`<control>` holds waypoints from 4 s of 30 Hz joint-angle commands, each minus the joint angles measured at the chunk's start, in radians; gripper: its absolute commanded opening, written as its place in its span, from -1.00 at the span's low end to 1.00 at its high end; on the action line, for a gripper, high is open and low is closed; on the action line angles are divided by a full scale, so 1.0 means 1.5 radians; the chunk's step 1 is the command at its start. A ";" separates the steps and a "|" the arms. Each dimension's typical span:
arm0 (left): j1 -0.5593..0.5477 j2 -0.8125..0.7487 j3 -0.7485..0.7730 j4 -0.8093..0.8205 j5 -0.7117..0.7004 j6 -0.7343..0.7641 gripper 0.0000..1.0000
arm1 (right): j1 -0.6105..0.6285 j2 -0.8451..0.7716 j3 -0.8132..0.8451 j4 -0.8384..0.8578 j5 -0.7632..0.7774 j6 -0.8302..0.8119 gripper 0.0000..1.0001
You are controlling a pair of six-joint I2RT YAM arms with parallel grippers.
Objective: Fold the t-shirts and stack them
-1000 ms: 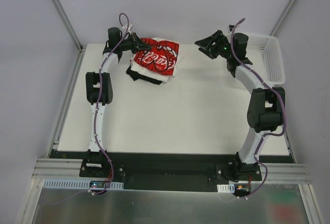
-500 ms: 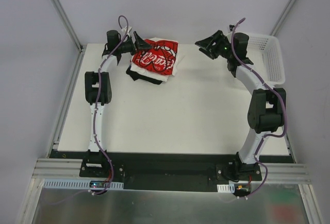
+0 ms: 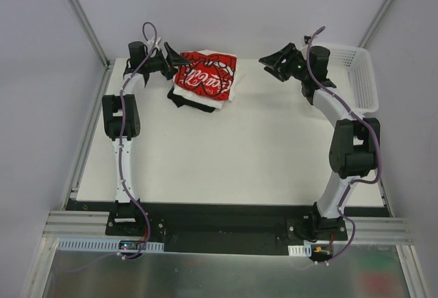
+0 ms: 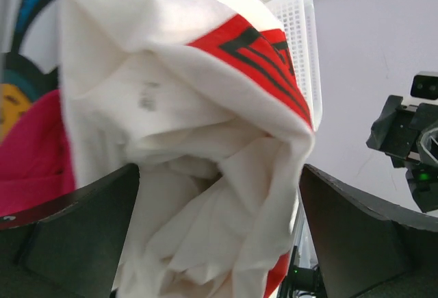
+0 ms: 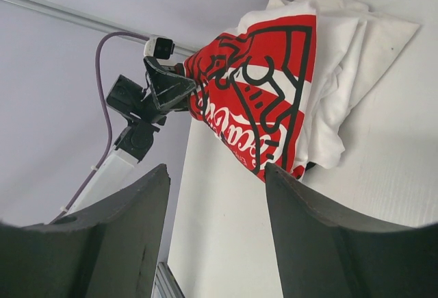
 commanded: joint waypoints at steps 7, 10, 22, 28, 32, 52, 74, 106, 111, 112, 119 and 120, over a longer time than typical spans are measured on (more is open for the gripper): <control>0.051 -0.092 0.002 -0.053 -0.027 0.071 0.98 | -0.003 -0.044 -0.014 0.049 -0.014 -0.001 0.21; 0.052 -0.135 0.031 -0.113 -0.046 0.113 0.98 | 0.001 -0.037 -0.008 0.053 -0.017 0.003 0.16; 0.014 -0.318 0.045 -0.148 -0.037 0.114 0.98 | 0.029 0.031 0.002 0.067 -0.020 0.008 -0.99; -0.024 -0.249 0.066 -0.108 -0.001 0.071 0.98 | 0.040 0.066 0.026 0.069 -0.024 0.017 -0.99; -0.046 -0.146 0.082 0.047 0.042 -0.045 0.98 | 0.041 0.080 0.049 0.059 -0.030 0.018 -0.99; -0.043 0.033 0.028 0.221 0.063 -0.179 0.98 | 0.040 0.050 0.053 0.018 -0.018 -0.009 -0.83; -0.035 -0.122 0.045 0.155 0.072 -0.127 0.98 | 0.031 -0.040 -0.037 0.029 -0.015 -0.025 -0.20; -0.124 0.025 0.025 0.247 0.097 -0.233 0.98 | 0.034 0.025 -0.057 0.084 -0.021 -0.001 -0.98; -0.107 -0.009 -0.029 0.215 0.063 -0.187 0.98 | 0.011 -0.028 -0.077 0.093 -0.022 0.008 -0.95; -0.105 -0.010 -0.023 0.207 0.061 -0.172 0.98 | 0.008 -0.034 -0.080 0.093 -0.022 0.008 -0.94; -0.088 0.033 0.056 0.126 0.040 -0.140 0.98 | -0.013 -0.028 -0.046 0.088 -0.033 0.018 -0.82; -0.087 0.038 0.062 0.126 0.039 -0.142 0.98 | -0.012 -0.018 -0.037 0.083 -0.034 0.017 -0.79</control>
